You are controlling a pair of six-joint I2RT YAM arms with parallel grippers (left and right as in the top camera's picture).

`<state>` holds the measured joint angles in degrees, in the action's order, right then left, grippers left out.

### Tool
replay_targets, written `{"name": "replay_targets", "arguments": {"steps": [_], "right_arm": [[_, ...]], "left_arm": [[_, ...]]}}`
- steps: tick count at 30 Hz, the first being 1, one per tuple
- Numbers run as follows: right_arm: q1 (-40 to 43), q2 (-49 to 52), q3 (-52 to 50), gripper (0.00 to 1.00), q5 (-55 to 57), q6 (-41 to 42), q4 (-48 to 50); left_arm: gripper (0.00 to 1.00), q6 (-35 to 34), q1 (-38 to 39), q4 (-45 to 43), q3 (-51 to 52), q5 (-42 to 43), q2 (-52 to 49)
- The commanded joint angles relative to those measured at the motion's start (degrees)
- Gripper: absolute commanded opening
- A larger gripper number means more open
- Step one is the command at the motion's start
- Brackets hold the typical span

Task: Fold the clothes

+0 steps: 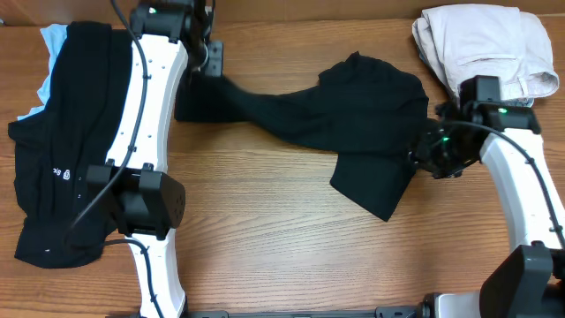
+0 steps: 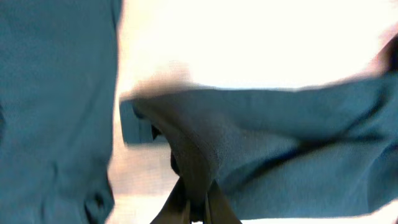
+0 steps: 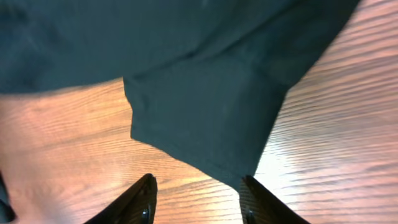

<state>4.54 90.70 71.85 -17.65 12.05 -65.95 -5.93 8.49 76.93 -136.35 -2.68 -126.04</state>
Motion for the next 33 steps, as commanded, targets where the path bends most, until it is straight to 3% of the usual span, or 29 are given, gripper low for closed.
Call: {"name": "replay_targets", "arguments": {"steps": [1, 9, 16, 33], "right_arm": [[-2.51, -1.75, -3.04, 0.49, 2.14, 1.92, 0.81], [-3.21, -1.75, -13.75, 0.49, 5.33, 9.31, 7.41], [-4.68, -1.75, -21.27, 0.49, -1.14, 9.55, 13.75], [-18.16, -1.75, -29.53, 0.58, -0.42, 18.47, 28.76]], "left_arm": [[0.05, -0.50, -0.44, -2.64, -4.61, -0.90, 1.07], [0.10, -0.50, -0.44, -8.31, -4.26, -0.90, 0.76], [0.09, -0.50, -0.42, -7.72, -4.26, -0.68, 0.72], [0.09, -0.92, -0.20, 10.91, -4.26, 3.30, 0.72]]}}
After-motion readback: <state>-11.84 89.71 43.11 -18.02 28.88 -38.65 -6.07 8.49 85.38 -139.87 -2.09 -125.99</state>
